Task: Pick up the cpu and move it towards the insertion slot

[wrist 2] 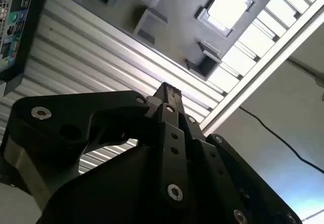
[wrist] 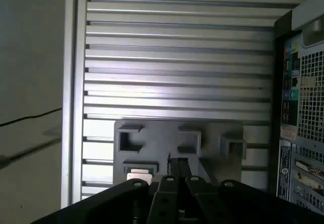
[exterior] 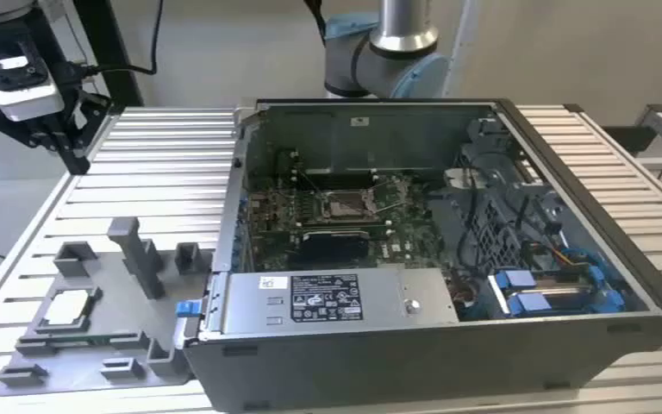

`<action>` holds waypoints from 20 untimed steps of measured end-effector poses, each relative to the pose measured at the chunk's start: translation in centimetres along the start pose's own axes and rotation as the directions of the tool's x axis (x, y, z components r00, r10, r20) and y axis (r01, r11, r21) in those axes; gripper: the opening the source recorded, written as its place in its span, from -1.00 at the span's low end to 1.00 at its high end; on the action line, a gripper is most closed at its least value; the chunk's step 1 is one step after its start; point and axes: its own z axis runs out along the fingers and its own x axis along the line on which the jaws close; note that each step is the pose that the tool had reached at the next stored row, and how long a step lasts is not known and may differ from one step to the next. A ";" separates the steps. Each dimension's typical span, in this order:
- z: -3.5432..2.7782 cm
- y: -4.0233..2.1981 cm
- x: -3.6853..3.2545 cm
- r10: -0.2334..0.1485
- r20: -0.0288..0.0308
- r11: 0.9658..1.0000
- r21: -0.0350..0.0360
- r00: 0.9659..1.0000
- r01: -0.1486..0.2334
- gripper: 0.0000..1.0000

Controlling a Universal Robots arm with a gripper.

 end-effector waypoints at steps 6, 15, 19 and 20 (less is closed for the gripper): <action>0.00 0.00 0.00 0.000 0.000 1.000 0.000 1.000 0.000 -1.00; -0.01 -0.04 0.20 0.000 0.000 1.000 0.000 1.000 0.000 -1.00; 0.00 -0.28 1.13 0.000 0.000 1.000 0.000 1.000 0.000 -1.00; -0.01 -0.36 1.35 0.000 0.000 1.000 0.000 1.000 0.000 -1.00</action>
